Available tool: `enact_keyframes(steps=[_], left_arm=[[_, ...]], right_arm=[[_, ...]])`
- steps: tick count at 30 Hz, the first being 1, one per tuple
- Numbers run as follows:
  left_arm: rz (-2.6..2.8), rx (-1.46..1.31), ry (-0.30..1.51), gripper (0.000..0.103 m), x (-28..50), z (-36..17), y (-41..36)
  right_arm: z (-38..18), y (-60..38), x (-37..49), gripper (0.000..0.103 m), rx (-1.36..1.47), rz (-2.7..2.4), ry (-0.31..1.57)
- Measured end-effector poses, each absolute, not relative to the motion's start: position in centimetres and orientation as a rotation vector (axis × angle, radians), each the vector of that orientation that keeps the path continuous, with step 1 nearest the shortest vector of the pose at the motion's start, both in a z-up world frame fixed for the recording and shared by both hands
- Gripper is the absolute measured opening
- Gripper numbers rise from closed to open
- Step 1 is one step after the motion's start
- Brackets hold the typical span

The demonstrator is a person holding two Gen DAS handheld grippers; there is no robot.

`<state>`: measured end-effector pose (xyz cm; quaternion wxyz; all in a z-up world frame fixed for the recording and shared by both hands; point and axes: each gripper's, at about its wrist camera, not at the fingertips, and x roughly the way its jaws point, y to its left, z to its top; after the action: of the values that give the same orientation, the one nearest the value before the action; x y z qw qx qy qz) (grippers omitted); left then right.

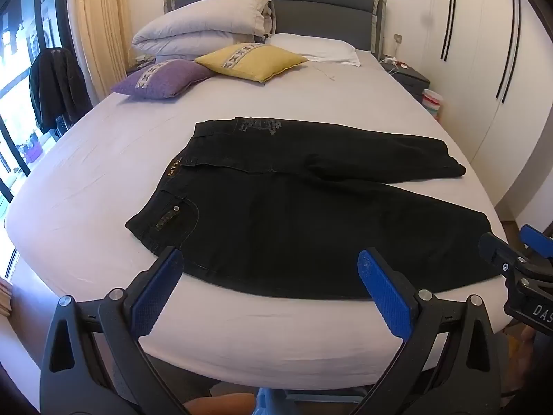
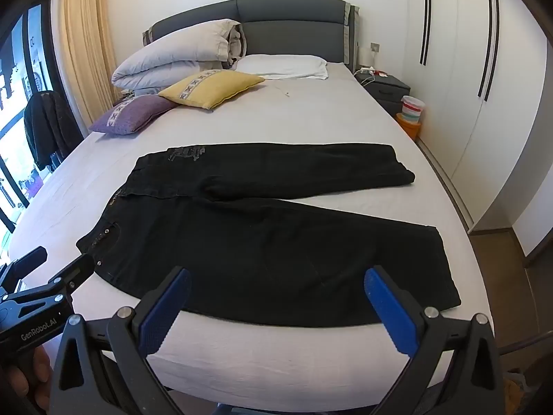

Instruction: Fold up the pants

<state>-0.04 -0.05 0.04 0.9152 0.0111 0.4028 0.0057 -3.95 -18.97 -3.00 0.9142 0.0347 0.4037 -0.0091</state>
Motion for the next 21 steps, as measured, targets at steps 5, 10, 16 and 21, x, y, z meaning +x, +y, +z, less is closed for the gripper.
enact_keyframes(steps=[5, 10, 16, 21], left_arm=[[0.025, 0.017, 0.826, 0.103, -0.3, 0.1, -0.5], [0.016, 0.001, 0.841, 0.103, -0.5, 0.0, -0.7], [0.017, -0.004, 0.843, 0.103, 0.4, -0.6, 0.4], [0.018, -0.004, 0.84, 0.103, 0.4, -0.6, 0.5]], right_arm=[[-3.1, -18.9, -3.9, 0.103, 0.064, -0.023, 0.835], [-3.1, -18.8, -4.0, 0.103, 0.065, -0.021, 0.835], [-3.2, -18.8, -4.0, 0.103, 0.065, -0.021, 0.836], [-3.3, -18.7, -4.0, 0.103, 0.064, -0.022, 0.836]])
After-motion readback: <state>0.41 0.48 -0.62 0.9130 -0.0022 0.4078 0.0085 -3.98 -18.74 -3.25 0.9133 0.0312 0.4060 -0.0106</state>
